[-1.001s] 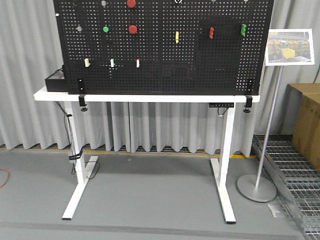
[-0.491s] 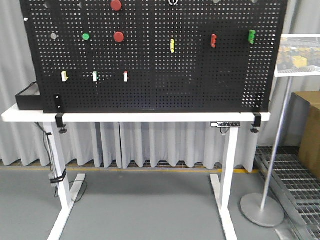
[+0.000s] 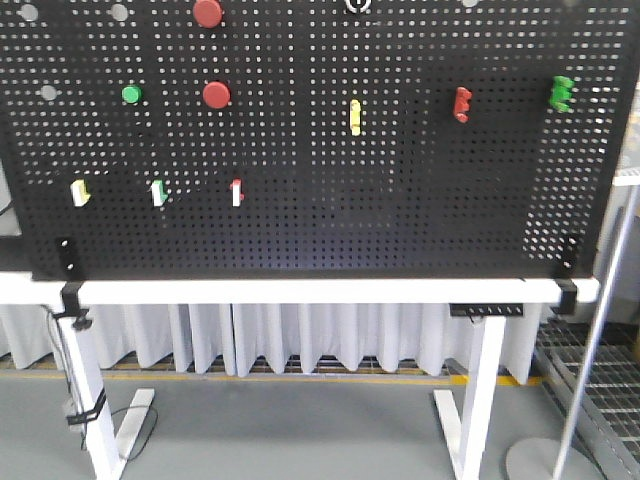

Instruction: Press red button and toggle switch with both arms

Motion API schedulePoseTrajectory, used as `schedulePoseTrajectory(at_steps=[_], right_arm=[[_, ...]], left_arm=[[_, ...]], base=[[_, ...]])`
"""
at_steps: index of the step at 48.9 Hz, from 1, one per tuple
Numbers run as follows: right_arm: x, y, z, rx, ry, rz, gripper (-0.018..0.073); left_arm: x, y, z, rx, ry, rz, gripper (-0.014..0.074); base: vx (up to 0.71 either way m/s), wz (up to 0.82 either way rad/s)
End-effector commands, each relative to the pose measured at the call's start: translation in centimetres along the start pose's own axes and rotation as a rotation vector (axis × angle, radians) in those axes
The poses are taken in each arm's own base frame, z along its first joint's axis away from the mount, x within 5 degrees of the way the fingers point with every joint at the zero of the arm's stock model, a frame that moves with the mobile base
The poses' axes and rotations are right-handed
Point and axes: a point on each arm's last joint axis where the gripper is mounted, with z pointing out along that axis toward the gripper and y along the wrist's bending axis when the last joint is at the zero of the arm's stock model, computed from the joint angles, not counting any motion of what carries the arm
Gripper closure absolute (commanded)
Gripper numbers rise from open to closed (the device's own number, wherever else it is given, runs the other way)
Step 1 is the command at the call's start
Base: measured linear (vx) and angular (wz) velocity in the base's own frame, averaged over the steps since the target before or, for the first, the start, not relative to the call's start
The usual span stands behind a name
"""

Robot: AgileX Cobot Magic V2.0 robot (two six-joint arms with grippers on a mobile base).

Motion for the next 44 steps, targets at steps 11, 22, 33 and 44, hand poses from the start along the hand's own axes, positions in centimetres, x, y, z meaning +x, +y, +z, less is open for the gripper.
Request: schedulePoseTrajectory(at_steps=[11, 22, 33, 44], right_arm=[[-0.47, 0.08, -0.12, -0.007, -0.092, -0.013, 0.0559], [-0.47, 0.08, -0.12, -0.007, -0.092, -0.013, 0.0559], [-0.47, 0.08, -0.12, -0.007, -0.092, -0.013, 0.0559], [-0.47, 0.08, -0.12, -0.007, -0.092, -0.013, 0.0559]], left_arm=[[0.36, -0.06, 0.13, -0.002, -0.055, -0.016, 0.0594], [0.36, -0.06, 0.13, -0.002, -0.055, -0.016, 0.0594], [0.36, -0.06, 0.13, -0.002, -0.055, -0.016, 0.0594], [0.36, -0.06, 0.13, -0.002, -0.055, -0.016, 0.0594]], base=[[0.40, 0.01], [0.37, 0.00], [0.32, -0.03], [0.24, -0.03]])
